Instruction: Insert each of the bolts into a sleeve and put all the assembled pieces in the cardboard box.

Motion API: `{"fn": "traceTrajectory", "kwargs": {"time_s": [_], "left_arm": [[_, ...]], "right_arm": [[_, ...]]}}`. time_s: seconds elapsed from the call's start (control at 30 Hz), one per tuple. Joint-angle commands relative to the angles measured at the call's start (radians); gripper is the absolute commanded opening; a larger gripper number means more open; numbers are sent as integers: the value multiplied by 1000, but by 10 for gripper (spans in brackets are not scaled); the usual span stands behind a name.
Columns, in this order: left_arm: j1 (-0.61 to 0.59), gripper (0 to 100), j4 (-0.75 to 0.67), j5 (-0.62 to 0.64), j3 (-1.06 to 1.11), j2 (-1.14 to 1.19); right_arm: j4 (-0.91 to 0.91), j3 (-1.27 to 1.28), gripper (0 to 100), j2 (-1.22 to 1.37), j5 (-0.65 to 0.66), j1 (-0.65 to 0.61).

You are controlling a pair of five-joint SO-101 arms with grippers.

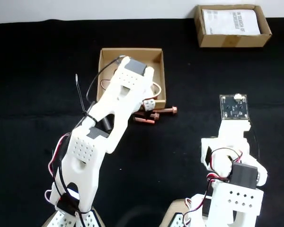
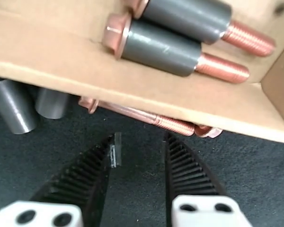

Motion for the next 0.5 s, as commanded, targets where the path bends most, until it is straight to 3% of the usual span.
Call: {"fn": "traceTrajectory", "kwargs": {"time_s": [0.0,0.47], "left_arm": [[-27,147,11,8,-35,1],[-110,147,-66,2,-41,143]], "right_arm": [[-18,2,6,-16,2,5],[-18,4,6,-15,2,4]]}}
